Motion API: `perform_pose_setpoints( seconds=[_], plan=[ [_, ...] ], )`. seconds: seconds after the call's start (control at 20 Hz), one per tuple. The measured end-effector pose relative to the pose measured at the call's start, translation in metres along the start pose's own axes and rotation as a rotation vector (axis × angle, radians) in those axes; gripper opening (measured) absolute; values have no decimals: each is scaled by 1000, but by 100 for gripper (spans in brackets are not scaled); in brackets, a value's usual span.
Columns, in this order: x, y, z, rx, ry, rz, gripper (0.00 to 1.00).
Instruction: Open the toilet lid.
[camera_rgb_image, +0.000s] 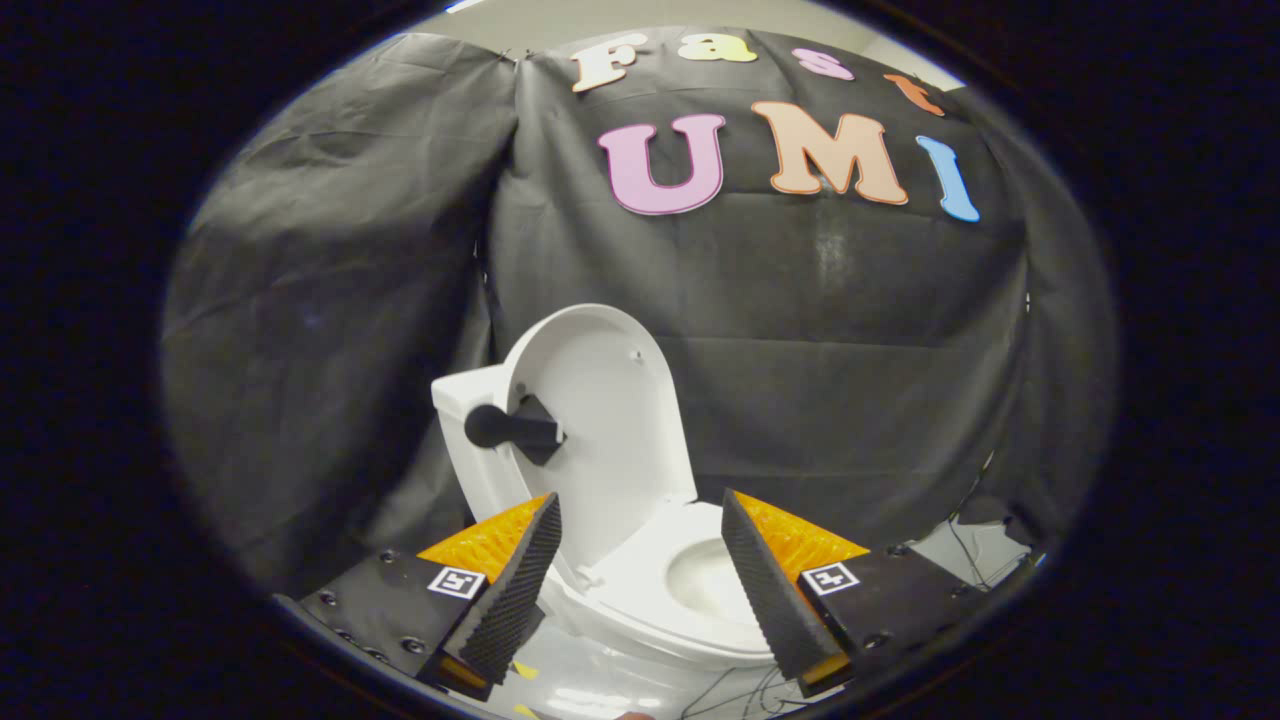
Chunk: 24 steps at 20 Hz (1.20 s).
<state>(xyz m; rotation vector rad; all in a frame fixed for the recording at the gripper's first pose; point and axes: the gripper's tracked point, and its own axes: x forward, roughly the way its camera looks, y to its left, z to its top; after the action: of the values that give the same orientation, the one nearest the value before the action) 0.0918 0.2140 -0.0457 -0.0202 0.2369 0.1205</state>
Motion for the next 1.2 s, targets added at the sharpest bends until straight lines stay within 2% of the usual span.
perform_pose_setpoints(
  seconds=[0.2, 0.3, 0.55, 0.75, 1.2],
  plan=[
    [-14, -41, -23, -9, 63, -76, 99],
    [-19, -45, -18, -45, 73, -49, 99],
    [-36, -87, 25, -32, -61, -111, 100],
    [-55, -117, 27, -23, -87, -194, 100],
    [-69, -126, 26, 15, -116, -203, 100]
  ],
)
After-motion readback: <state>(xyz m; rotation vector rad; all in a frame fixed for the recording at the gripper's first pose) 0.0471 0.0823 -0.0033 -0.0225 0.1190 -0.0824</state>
